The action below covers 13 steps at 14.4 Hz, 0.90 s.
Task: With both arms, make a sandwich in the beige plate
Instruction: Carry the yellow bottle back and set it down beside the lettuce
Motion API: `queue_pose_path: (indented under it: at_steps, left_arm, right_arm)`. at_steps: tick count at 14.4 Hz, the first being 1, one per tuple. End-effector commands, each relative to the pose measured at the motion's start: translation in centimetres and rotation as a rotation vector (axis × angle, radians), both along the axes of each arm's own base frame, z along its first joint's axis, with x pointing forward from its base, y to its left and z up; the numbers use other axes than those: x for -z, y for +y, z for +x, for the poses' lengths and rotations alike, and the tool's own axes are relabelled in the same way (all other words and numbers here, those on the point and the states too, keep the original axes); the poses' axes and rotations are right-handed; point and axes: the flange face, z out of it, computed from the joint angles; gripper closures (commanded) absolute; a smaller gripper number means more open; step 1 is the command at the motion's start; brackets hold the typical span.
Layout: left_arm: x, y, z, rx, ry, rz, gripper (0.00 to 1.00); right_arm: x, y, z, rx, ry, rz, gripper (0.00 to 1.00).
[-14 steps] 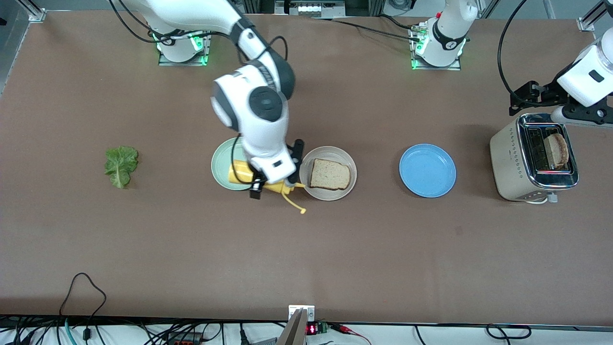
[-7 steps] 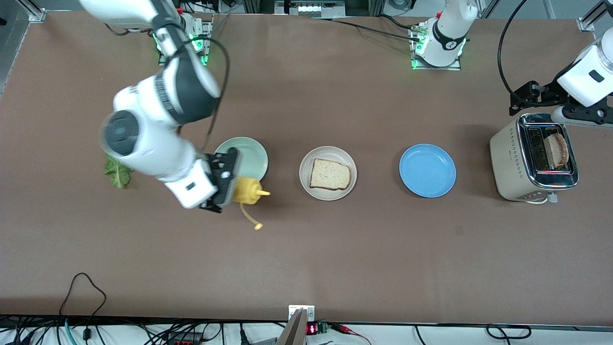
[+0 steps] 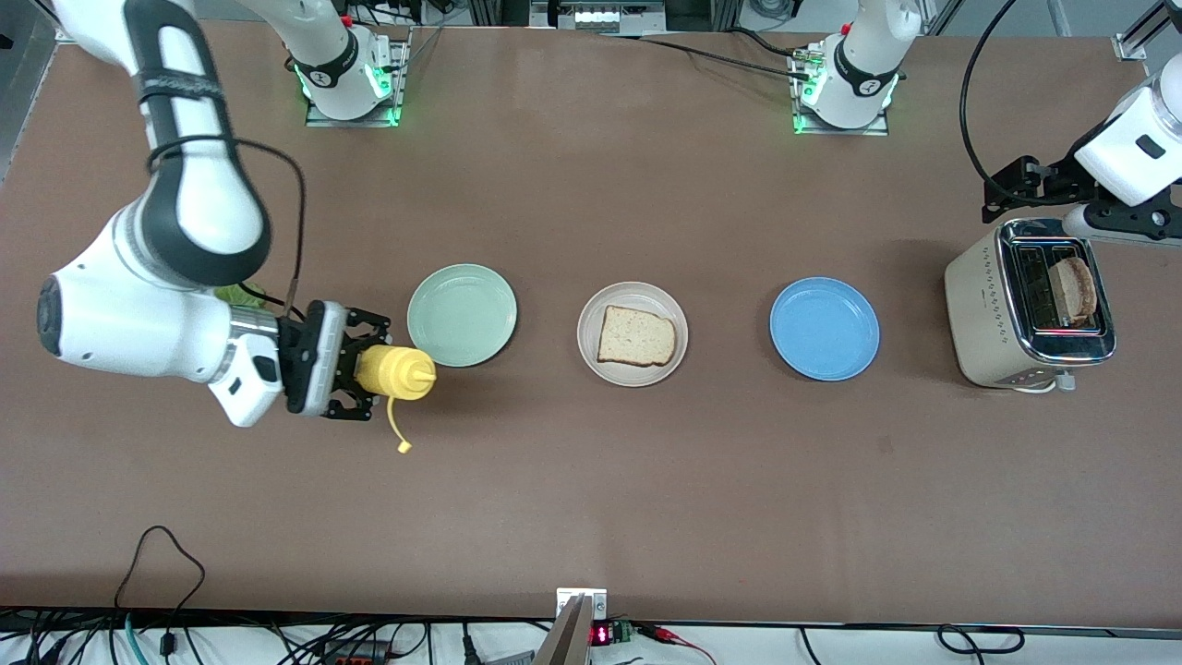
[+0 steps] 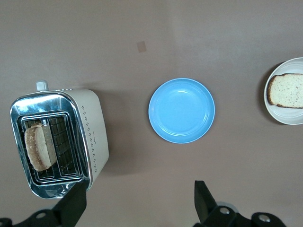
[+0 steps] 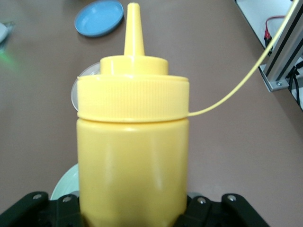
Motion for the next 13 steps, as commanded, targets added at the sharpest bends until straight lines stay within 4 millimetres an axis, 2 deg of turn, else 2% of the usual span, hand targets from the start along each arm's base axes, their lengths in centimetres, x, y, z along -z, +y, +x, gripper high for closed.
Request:
queue_pose_path:
  at_steps: [1,3,7,9,13]
  left_arm:
    - [-0.4,0.1,0.0,0.0,0.004,-0.013,0.0]
    - [-0.4,0.1,0.0,0.001,0.004,-0.013,0.0]
    - [-0.4,0.1,0.0,0.0,0.004,-0.013,0.0]
    - [-0.4,0.1,0.0,0.0,0.004,-0.013,0.0]
    - [-0.4,0.1,0.0,0.0,0.004,-0.013,0.0]
  right_arm:
    - [1.4,-4.6,-3.1,0.015,-0.013,0.18,0.7]
    - [3.8,-7.4,-4.4,0.02,-0.037,0.264,0.7]
    - [9.2,-11.5,-7.4,0.025,-0.069,0.419,0.69]
    - [12.2,-13.0,-9.5,0.031,-0.094,0.505,0.69]
    - [16.5,-15.6,-12.3,-0.017,-0.152,0.577,0.69]
